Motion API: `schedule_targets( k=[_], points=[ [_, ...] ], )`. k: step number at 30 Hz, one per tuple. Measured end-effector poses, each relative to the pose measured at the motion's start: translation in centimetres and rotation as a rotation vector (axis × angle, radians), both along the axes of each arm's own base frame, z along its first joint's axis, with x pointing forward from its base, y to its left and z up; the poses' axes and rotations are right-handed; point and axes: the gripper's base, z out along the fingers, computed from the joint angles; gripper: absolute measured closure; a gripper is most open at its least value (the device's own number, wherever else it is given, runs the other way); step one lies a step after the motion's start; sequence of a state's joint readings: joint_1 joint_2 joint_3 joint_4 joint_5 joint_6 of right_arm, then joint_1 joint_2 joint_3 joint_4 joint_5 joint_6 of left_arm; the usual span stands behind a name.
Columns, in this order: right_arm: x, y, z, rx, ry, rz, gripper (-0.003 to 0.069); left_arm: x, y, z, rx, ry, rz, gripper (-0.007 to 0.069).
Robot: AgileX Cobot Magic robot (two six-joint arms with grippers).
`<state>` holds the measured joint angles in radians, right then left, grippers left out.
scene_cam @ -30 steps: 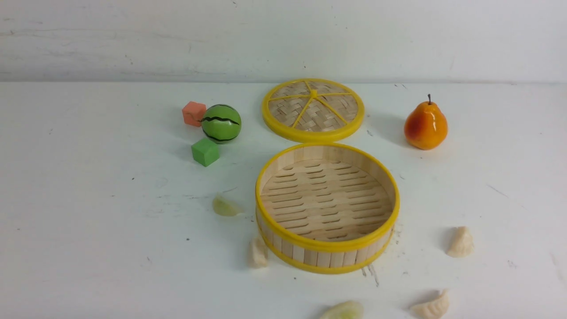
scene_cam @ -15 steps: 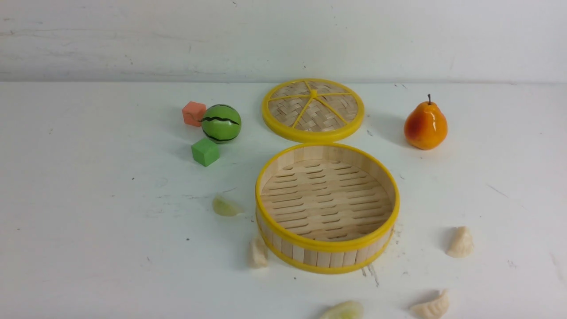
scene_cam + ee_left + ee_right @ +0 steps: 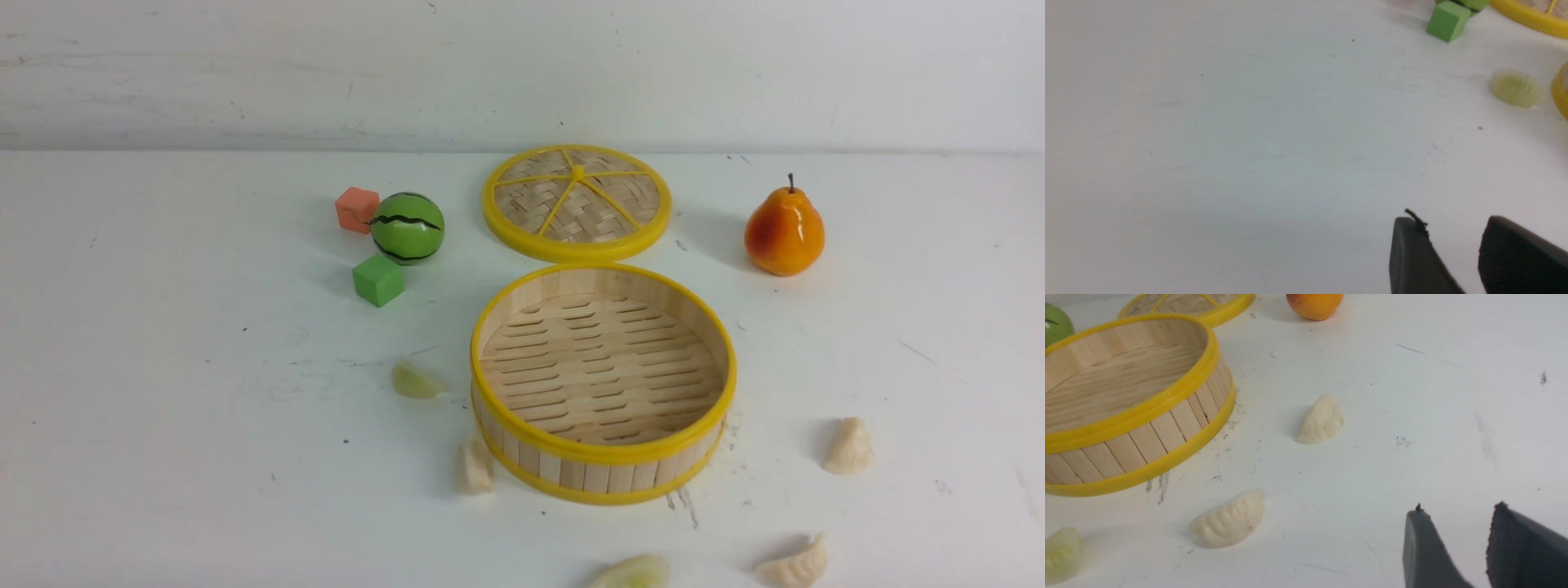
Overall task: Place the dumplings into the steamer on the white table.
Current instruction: 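Reach for and grasp a dumpling on the table with the left gripper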
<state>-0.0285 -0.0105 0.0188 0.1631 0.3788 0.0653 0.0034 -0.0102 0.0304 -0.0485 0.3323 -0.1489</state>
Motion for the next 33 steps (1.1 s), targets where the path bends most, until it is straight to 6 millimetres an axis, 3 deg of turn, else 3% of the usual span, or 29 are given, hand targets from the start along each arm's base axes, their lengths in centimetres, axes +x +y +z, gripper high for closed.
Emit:
schedule_targets(
  k=[4,6,11,15,23,26,27,31,33],
  points=[
    [0.0,0.2,0.0,0.045,-0.001,0.004,0.0419,0.2,-0.2,0.9,-0.216,-0.093,0.019,0.0387],
    [0.0,0.6,0.1,0.189,0.003,0.01,0.0419,0.3,-0.4,1.7,-0.609,-0.167,0.058,0.0387],
    [-0.1,1.9,0.5,0.77,0.036,0.006,0.0419,0.3,-0.3,2.6,-1.256,-0.216,0.125,0.0387],
    [0.0,2.3,1.3,1.06,0.017,0.006,0.0419,0.3,-0.2,2.8,-1.475,-0.216,0.147,0.0387],
    [0.3,1.5,2.1,1.023,-0.116,-0.025,0.0419,0.3,-0.3,2.7,-1.501,-0.196,0.142,0.0387],
    [0.3,1.4,2.3,0.985,-0.137,-0.02,0.0419,0.1,-1.0,3.7,-1.369,-0.157,0.07,0.0387],
    [0.1,1.4,3.2,0.901,-0.174,0.01,0.0419,-0.4,-1.5,5.7,-1.179,-0.167,-0.019,0.0387],
    [-0.6,1.4,7.3,0.649,-0.325,0.092,0.045,-2.3,-2.1,10.9,-0.727,-0.277,-0.173,0.0387],
    [-0.8,1.4,9.1,0.575,-0.366,0.109,0.0474,-2.8,-2.2,12.2,-0.624,-0.293,-0.193,0.0387]
  ],
)
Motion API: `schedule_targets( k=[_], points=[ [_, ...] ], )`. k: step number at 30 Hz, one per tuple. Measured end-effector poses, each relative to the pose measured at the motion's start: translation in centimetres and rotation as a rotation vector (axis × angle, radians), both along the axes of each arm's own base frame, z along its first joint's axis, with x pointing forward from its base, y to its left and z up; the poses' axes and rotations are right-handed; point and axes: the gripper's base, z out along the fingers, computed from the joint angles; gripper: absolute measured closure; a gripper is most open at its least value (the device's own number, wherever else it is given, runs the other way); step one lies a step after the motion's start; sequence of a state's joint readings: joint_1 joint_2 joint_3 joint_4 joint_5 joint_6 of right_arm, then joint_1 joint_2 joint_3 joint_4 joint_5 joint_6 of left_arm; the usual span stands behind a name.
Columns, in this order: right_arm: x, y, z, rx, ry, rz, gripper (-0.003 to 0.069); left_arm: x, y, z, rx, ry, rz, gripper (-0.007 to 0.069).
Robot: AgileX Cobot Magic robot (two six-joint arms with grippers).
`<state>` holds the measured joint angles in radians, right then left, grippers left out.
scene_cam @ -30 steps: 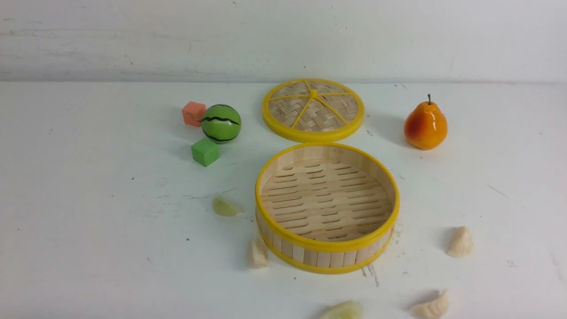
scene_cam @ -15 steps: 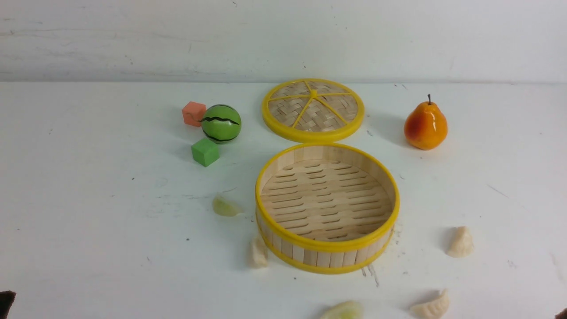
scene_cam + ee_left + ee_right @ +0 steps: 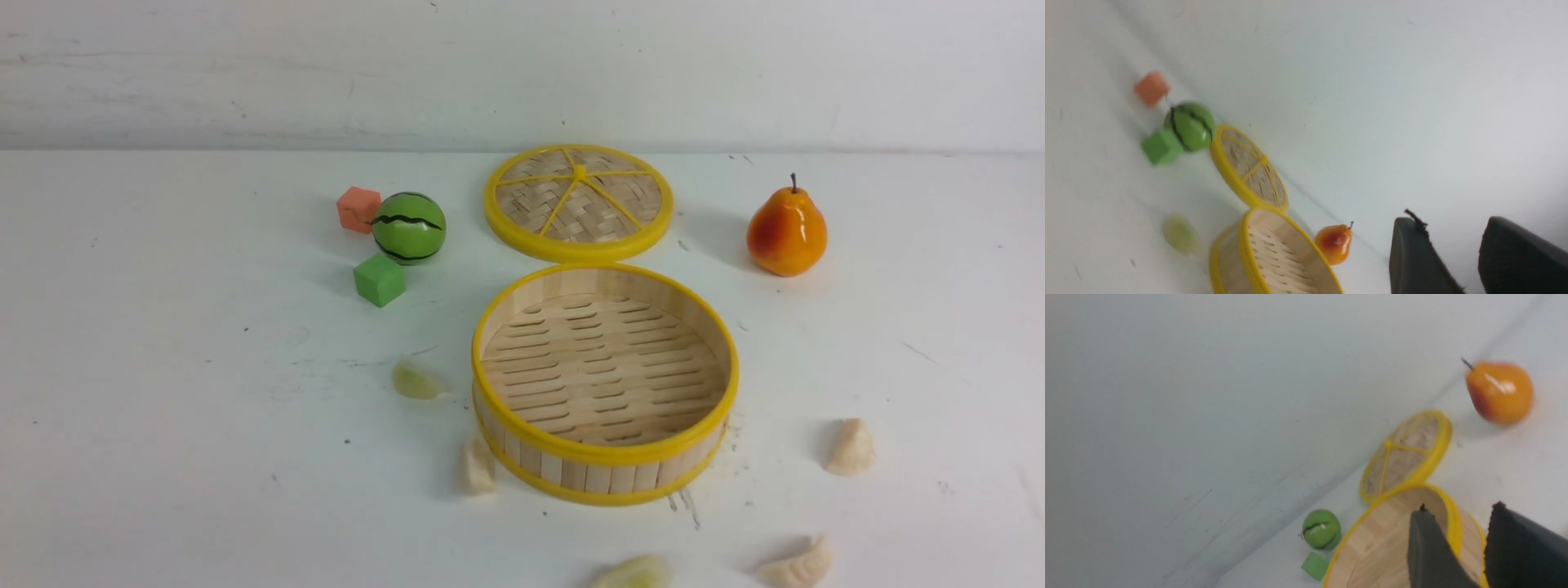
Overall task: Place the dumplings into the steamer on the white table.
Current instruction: 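Reach for and grasp a dumpling on the table with the left gripper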
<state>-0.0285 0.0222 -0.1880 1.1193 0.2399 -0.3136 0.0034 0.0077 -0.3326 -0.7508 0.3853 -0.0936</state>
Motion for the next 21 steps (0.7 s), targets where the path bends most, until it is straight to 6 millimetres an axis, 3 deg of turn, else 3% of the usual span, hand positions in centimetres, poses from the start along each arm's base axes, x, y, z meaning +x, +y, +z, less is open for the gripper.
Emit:
schedule_targets(
  k=[1,5,8,10,11,12,13,16,20,21],
  points=[
    [0.2,0.1,2.6,-0.089,-0.032,-0.004,0.0525,0.0,-0.1,2.0,0.165,0.007,0.009,0.0391],
    [2.4,0.9,7.8,-0.345,-0.011,0.076,0.0666,2.5,0.4,4.9,0.416,0.24,0.02,0.0458],
    [4.6,1.8,10.0,-0.487,0.051,0.197,0.0678,4.4,1.1,6.3,0.517,0.419,0.043,0.0529],
    [7.0,2.6,11.0,-0.596,0.163,0.357,0.0678,6.6,1.7,6.8,0.6,0.628,0.043,0.0601],
    [8.0,2.9,11.0,-0.634,0.221,0.428,0.0678,7.8,1.8,6.7,0.631,0.712,0.024,0.0627],
    [8.0,2.9,11.0,-0.634,0.221,0.428,0.0678,7.8,1.8,6.7,0.631,0.712,0.024,0.0627],
    [9.8,3.2,10.4,-0.675,0.329,0.545,0.0678,9.3,1.6,6.5,0.672,0.8,-0.022,0.0638],
    [12.0,3.8,9.2,-0.713,0.447,0.679,0.0673,11.8,0.0,6.0,0.75,0.86,-0.139,0.0638],
    [12.7,5.6,7.8,-0.79,0.502,0.818,0.0667,14.8,-3.8,4.8,0.861,0.903,-0.329,0.0638],
    [12.7,5.7,7.8,-0.797,0.501,0.824,0.0667,14.9,-4.0,4.6,0.867,0.909,-0.338,0.0638]
  ],
)
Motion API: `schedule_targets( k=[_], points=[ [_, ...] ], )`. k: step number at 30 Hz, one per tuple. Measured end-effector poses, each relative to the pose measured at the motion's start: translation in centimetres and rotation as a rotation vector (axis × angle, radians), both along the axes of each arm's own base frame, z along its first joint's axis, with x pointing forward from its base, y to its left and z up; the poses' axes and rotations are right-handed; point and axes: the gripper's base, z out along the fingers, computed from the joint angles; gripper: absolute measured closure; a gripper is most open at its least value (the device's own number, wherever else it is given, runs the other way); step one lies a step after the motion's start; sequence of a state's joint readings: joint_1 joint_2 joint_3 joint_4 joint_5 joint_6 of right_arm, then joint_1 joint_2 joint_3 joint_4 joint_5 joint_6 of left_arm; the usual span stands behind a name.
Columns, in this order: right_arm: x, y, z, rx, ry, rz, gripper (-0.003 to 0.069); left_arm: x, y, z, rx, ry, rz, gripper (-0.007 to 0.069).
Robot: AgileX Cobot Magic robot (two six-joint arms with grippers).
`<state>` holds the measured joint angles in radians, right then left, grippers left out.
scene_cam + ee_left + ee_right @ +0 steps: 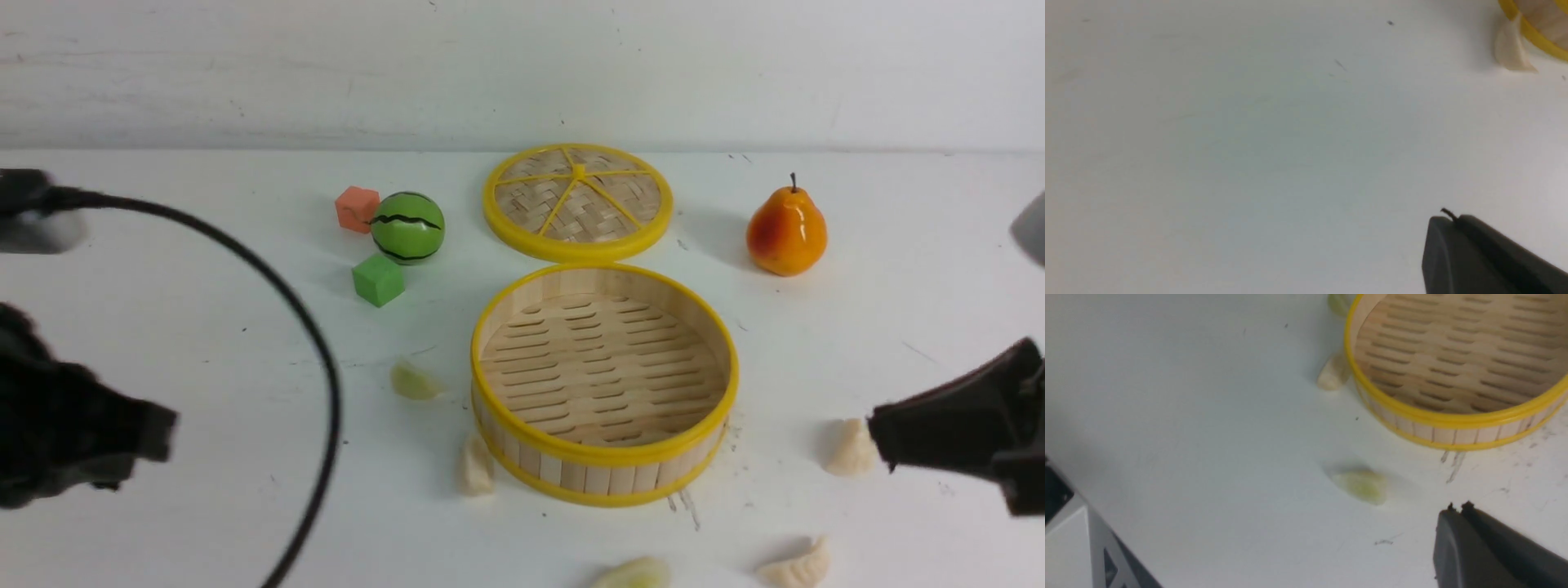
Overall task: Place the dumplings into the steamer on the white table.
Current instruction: 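Reach for and grasp a dumpling on the table with the left gripper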
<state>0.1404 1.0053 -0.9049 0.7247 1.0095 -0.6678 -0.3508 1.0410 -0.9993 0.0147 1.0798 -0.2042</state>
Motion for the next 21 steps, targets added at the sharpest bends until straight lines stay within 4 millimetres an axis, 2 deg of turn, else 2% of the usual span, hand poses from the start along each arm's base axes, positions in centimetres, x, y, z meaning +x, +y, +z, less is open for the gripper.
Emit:
schedule_targets(
  k=[2,7,11,14,15,16,21],
  points=[
    [-0.7,1.3,-0.5,-0.066,0.049,0.08,0.0666,2.6,-2.5,-0.4,0.019,0.051,-0.064,0.0638],
    [-2.3,2.4,-1.4,-0.177,0.148,0.15,0.0666,7.9,-5.4,-1.2,0.029,0.111,-0.057,0.0601],
    [-3.7,2.5,-1.4,-0.24,0.172,0.207,0.0664,12.4,-7.5,-3.5,0.029,0.185,0.006,0.0447],
    [-4.3,2.3,-1.0,-0.241,0.162,0.214,0.0664,14.1,-8.3,-4.9,0.026,0.217,0.042,0.0346],
    [-4.6,2.2,-0.8,-0.236,0.151,0.213,0.0662,15.2,-8.8,-5.7,0.018,0.23,0.079,0.0264],
    [-4.9,2.0,-0.6,-0.234,0.139,0.211,0.0662,15.9,-9.1,-6.4,0.016,0.241,0.103,0.0216],
    [-6.2,1.4,0.2,-0.217,0.086,0.21,0.0661,19.1,-9.0,-9.4,-0.027,0.295,0.288,0.0057]
  ],
)
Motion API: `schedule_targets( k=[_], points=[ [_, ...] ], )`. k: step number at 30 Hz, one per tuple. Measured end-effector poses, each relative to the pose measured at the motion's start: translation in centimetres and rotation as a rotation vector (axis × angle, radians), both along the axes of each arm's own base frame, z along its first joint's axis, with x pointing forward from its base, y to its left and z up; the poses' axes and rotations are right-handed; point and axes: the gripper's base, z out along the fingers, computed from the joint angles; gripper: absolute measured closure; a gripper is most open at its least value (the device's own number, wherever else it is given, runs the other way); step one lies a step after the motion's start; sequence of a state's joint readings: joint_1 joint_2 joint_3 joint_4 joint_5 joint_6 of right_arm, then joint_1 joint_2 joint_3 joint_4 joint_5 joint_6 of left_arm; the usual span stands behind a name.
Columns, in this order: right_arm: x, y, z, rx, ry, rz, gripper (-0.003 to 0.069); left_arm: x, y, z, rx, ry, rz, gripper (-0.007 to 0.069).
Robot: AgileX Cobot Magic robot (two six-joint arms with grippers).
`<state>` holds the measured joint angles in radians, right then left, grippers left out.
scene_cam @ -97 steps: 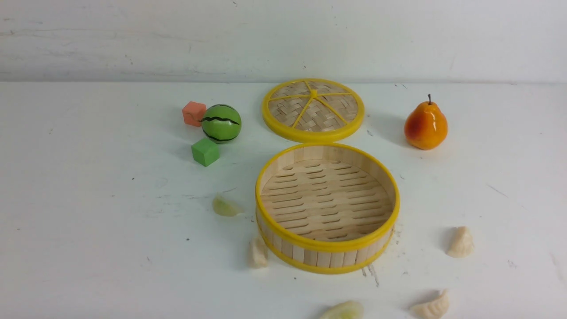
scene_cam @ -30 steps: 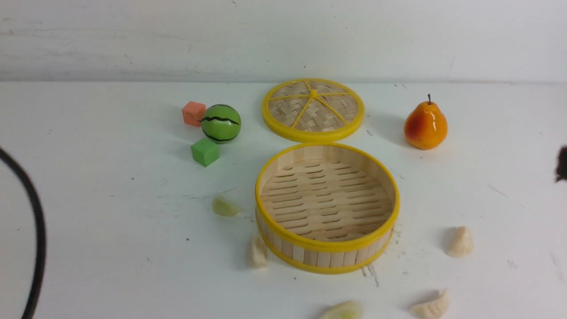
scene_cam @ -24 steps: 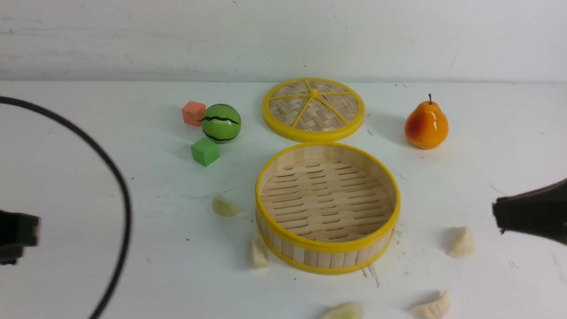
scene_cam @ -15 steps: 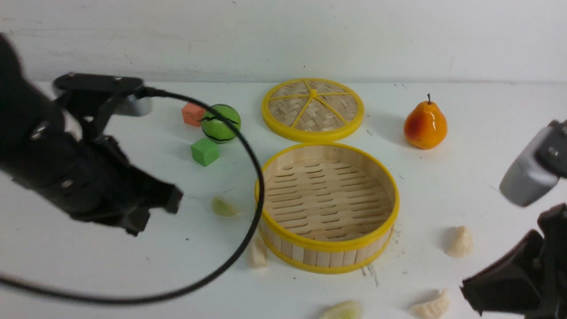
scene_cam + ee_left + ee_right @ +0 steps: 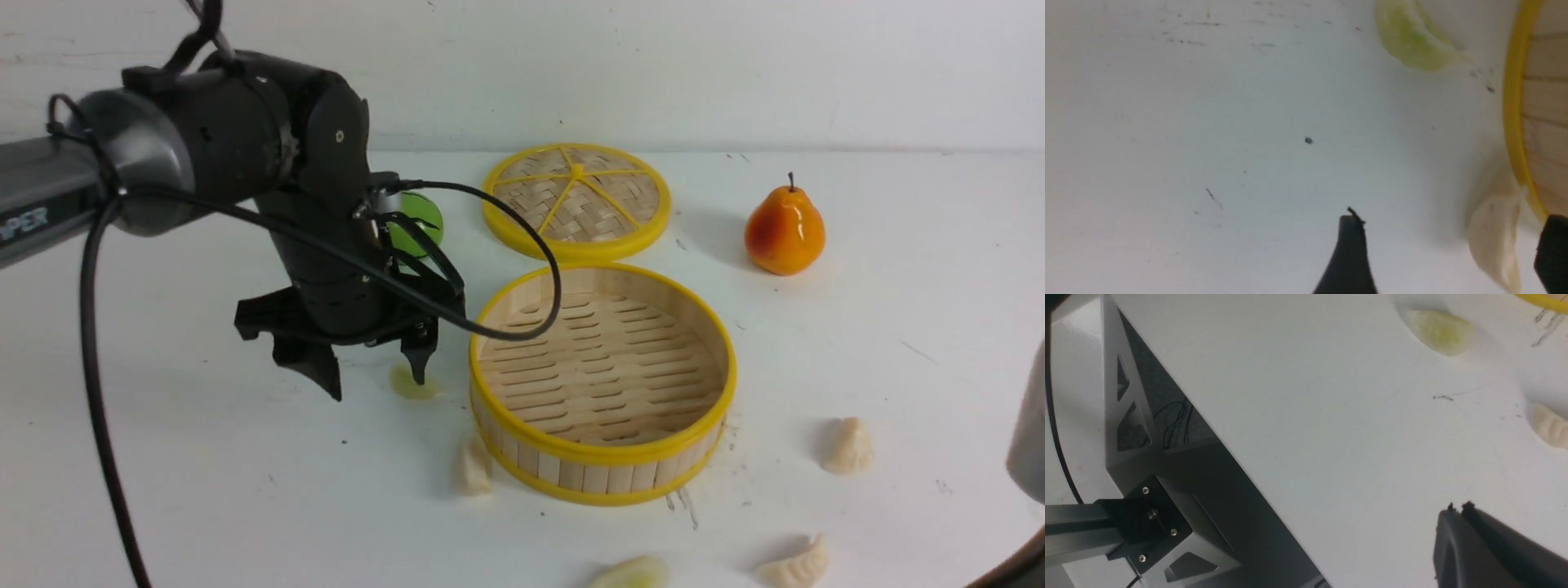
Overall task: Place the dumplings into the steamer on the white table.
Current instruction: 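Reach for and grasp a dumpling on the table with the left gripper, then place the dumpling into the bamboo steamer basket with the left gripper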
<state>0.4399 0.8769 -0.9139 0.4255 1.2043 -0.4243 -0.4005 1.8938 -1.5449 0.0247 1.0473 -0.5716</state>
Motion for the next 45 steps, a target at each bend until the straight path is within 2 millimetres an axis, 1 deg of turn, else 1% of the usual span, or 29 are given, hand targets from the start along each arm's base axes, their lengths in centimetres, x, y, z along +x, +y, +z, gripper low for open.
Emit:
schedule_targets(
  k=[1,3,4,5,6,9,10,14,19,21,23,26,28,29,31,32,34,36,37,39,40,41,42,43,45],
  points=[
    [-0.1,0.0,0.1,0.002,-0.004,0.0,0.0661,0.2,0.1,-0.2,-0.003,0.003,0.019,0.0051],
    [-0.6,-0.3,0.4,0.011,-0.023,0.002,0.0661,1.5,0.8,-1.6,-0.028,0.013,0.116,0.0034],
    [-0.9,-0.4,0.5,0.015,-0.033,0.002,0.0661,2.2,1.2,-2.1,-0.051,0.004,0.165,0.0034],
    [-0.9,-0.4,0.5,0.016,-0.034,0.002,0.0661,2.3,1.2,-2.2,-0.057,0.004,0.172,0.0035],
    [-1.1,-0.5,0.6,0.018,-0.041,0.002,0.0659,3.0,1.5,-2.8,-0.076,-0.019,0.208,0.0045],
    [-1.2,-0.6,0.7,0.016,-0.046,0.003,0.0659,3.5,1.4,-3.3,-0.091,-0.045,0.219,0.0058],
    [-1.2,-0.6,0.7,0.009,-0.049,0.002,0.0659,3.9,1.1,-3.8,-0.117,-0.064,0.226,0.0071],
    [-1.1,-0.9,0.6,-0.021,-0.063,-0.003,0.0657,4.6,0.7,-4.9,-0.154,-0.079,0.243,0.009],
    [-1.0,-1.2,0.4,-0.06,-0.07,-0.005,0.0654,5.1,0.5,-6.8,-0.148,-0.061,0.246,0.0099],
    [-1.0,-1.2,0.4,-0.068,-0.07,-0.005,0.0652,5.2,0.5,-7.7,-0.129,-0.043,0.242,0.0116],
    [-1.0,-1.3,0.3,-0.072,-0.068,-0.004,0.0651,5.4,0.6,-7.9,-0.113,-0.045,0.226,0.0164],
    [-1.0,-1.3,0.4,-0.072,-0.069,-0.004,0.0648,5.3,0.7,-8.1,-0.082,-0.032,0.19,0.0306],
    [-1.0,-1.3,0.4,-0.072,-0.069,-0.003,0.0646,5.4,0.7,-8.0,-0.059,-0.022,0.152,0.0432],
    [-1.0,-1.3,0.4,-0.072,-0.068,-0.003,0.0646,5.5,0.7,-7.9,-0.048,-0.015,0.127,0.0438],
    [-1.0,-1.3,0.4,-0.072,-0.068,-0.003,0.0645,5.7,0.5,-7.5,-0.037,-0.005,0.086,0.0429],
    [-1.0,-1.3,0.4,-0.072,-0.068,-0.003,0.0645,5.8,0.3,-6.9,-0.029,0.003,0.051,0.0427],
    [-1.0,-1.3,0.4,-0.072,-0.068,-0.003,0.0641,6.1,-0.7,-4.8,-0.011,0.002,-0.042,0.0427],
    [-1.0,-1.3,0.4,-0.069,-0.063,-0.012,0.0637,6.2,-2.5,-1.6,-0.014,-0.046,-0.125,0.0427],
    [-1.0,-1.3,0.4,-0.067,-0.059,-0.017,0.0637,6.0,-3.3,-0.6,-0.014,-0.059,-0.159,0.0427],
    [-1.0,-1.3,0.4,-0.059,-0.045,-0.04,0.0636,5.5,-5.8,2.5,-0.03,-0.129,-0.246,0.0427],
    [-1.1,-1.3,0.4,-0.053,-0.037,-0.054,0.0636,5.3,-6.7,3.6,-0.039,-0.162,-0.273,0.0427],
    [-1.1,-1.3,0.4,-0.046,-0.027,-0.073,0.0636,4.7,-8.2,5.1,-0.055,-0.207,-0.318,0.0427],
    [-1.2,-1.3,0.5,-0.039,-0.02,-0.088,0.0636,4.3,-8.9,5.6,-0.06,-0.221,-0.339,0.0427],
    [-1.3,-1.4,0.5,-0.029,-0.013,-0.109,0.0635,3.6,-10.6,6.8,-0.079,-0.265,-0.382,0.0427],
    [-1.6,-1.5,0.7,-0.018,-0.017,-0.122,0.0633,2.9,-12.3,7.3,-0.094,-0.291,-0.423,0.0427]
  ],
)
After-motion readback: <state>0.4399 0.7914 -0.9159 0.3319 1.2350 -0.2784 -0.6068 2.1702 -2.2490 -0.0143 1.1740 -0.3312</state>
